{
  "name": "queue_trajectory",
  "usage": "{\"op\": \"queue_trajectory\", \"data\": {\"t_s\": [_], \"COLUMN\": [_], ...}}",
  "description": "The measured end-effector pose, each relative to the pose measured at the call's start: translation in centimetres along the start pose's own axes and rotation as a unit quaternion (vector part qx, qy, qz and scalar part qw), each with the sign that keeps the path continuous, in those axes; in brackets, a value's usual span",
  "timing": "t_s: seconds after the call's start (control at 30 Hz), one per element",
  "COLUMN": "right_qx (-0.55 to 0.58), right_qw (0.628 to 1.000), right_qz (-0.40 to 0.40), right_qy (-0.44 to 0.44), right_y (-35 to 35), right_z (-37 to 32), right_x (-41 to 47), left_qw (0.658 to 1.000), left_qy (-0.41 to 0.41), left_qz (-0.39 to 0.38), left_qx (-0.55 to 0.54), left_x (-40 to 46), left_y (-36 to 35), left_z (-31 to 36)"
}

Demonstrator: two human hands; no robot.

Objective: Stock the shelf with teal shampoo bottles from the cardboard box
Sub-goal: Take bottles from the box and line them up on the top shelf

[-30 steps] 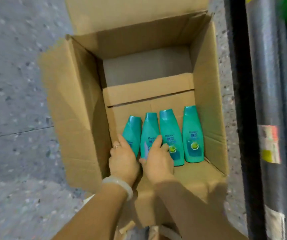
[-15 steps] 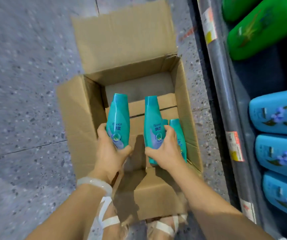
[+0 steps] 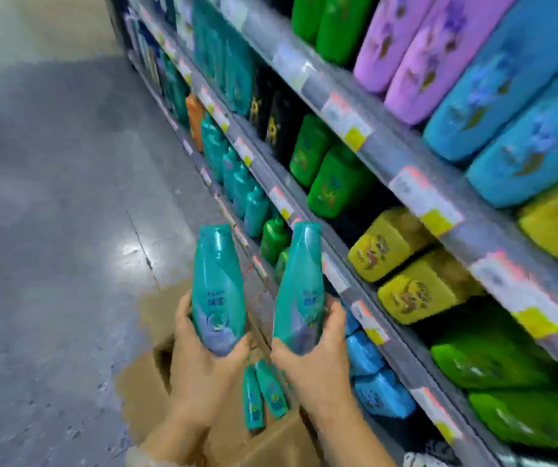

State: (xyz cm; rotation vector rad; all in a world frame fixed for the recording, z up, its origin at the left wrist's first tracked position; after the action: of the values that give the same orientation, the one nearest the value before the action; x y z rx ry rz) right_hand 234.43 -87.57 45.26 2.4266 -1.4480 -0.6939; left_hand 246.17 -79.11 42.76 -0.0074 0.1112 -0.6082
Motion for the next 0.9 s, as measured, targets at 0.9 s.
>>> {"op": "queue_trajectory", "data": {"t_s": [0.9], "right_qx": [0.046], "right_qw": [0.837], "right_qz": [0.519], "right_qy": [0.166], "right_y": [45.6], "right_z": [-18.9], "right_x": [-33.6], "left_qw": [0.797], "left_qy": [-0.327], "left_qz": [-0.488], "left_qx": [-0.138], "left_x": [-30.2], "left_y": [-29.5], "left_z": [43.2]}}
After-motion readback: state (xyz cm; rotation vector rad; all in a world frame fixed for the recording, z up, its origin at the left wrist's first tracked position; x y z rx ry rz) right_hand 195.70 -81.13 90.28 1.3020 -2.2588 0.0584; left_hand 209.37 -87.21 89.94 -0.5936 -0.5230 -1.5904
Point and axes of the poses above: each hand's wrist, its own x-axis towards the middle knuckle, its own y-axis out of the back of the hand, z = x × y, the point moved 3 cm from there along x, towards the middle knuckle, and after that the axes turned 9 degrees about -x, right-handed, at the moved point
